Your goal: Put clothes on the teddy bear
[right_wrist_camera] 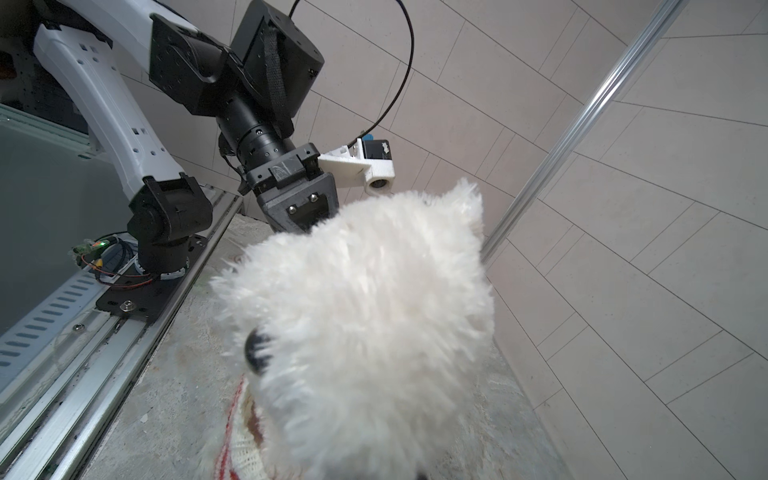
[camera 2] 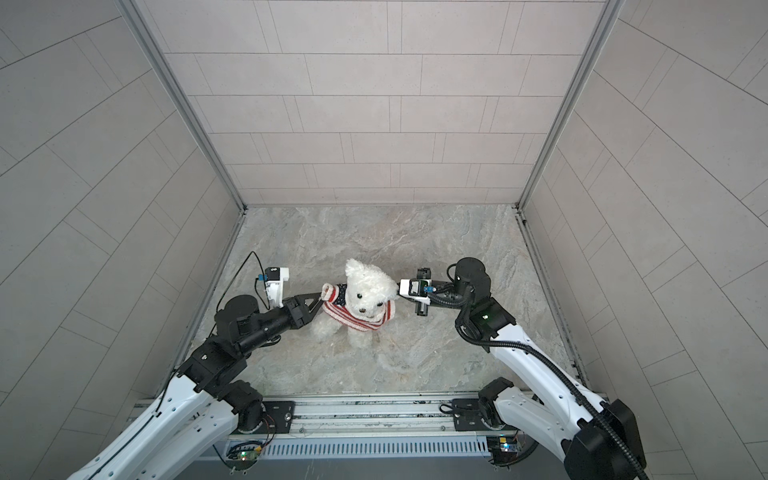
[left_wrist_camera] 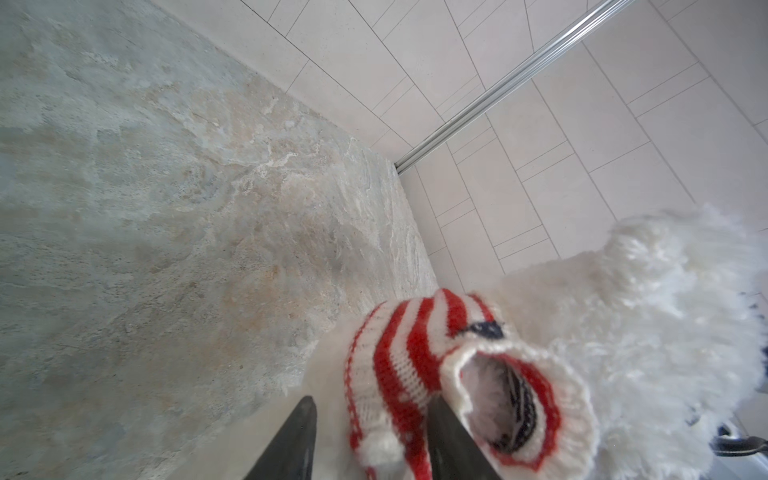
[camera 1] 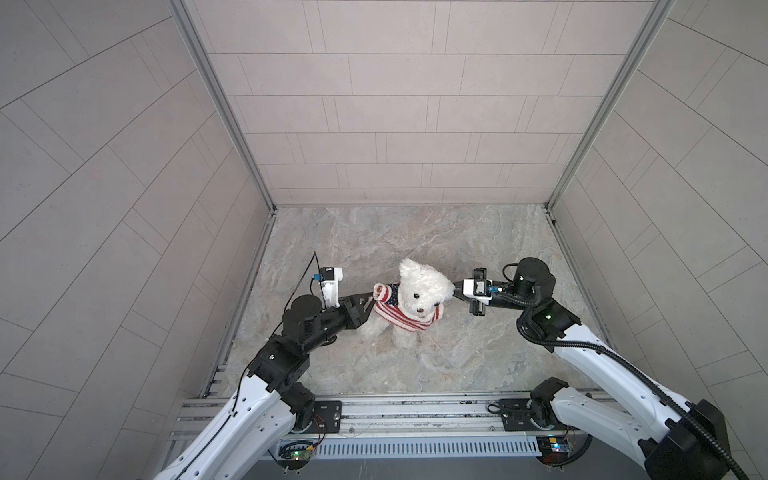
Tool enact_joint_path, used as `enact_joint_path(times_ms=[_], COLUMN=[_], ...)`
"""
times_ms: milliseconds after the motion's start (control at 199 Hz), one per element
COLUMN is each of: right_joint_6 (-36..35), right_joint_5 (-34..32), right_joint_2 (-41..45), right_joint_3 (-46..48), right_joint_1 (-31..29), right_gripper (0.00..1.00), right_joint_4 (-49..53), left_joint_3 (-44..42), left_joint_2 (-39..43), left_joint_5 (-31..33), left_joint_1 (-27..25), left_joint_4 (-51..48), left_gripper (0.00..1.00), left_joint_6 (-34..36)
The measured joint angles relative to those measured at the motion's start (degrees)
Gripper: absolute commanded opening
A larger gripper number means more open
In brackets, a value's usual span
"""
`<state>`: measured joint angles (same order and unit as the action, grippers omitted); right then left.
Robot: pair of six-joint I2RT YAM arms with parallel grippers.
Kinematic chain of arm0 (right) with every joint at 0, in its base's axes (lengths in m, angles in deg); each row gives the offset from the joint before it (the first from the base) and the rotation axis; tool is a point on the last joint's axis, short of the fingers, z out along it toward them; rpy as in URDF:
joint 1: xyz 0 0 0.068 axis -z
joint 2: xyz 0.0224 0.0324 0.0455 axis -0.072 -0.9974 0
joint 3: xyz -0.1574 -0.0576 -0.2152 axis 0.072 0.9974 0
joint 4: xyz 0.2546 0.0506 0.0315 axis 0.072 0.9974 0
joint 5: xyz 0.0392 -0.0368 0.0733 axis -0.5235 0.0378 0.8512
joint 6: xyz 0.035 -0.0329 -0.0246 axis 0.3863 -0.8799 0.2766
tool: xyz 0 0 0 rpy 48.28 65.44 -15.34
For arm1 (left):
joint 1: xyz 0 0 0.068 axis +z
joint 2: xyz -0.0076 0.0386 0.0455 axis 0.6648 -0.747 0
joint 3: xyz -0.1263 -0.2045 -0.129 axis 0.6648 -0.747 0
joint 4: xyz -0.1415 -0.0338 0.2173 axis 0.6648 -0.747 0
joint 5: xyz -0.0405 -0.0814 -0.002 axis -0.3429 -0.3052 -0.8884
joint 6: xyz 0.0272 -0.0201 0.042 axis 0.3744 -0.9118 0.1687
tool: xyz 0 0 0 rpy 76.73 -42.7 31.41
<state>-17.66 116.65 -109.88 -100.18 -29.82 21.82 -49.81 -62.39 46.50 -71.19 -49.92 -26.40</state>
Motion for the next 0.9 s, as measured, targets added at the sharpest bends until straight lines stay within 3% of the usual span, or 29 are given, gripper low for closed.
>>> enact_joint_path(times_ms=[286,537,707,898], right_joint_6=[-0.42,5.01,11.1,13.44], right_joint_5=[0.33,-2.47,-5.53,-8.59], right_joint_2=[-1.27,-4.57,-8.9,-9.09], right_joint_3=[-0.24,1.62,2.8,3.34], right_joint_1=[0.15,0.15,0.15,0.15], right_gripper=[0.0,0.0,0.0,0.0], right_joint_4=[-3.52,-16.61,-26.18,-29.75], left_joint_3=[-3.21,-3.76,-4.92,-5.31], left_joint_2=[-2.34,-4.09,-4.24,-4.11], left_joint_5=[-8.33,-10.69,-11.23,-11.19], left_joint_1=[0.22,0.22,0.13,0.04], left_joint_4=[8.74,10.25,11.34,12.48], left_gripper=[0.46,0.44,0.23,0.06], left_joint_6=[-5.62,-6.58,-7.06,-7.1])
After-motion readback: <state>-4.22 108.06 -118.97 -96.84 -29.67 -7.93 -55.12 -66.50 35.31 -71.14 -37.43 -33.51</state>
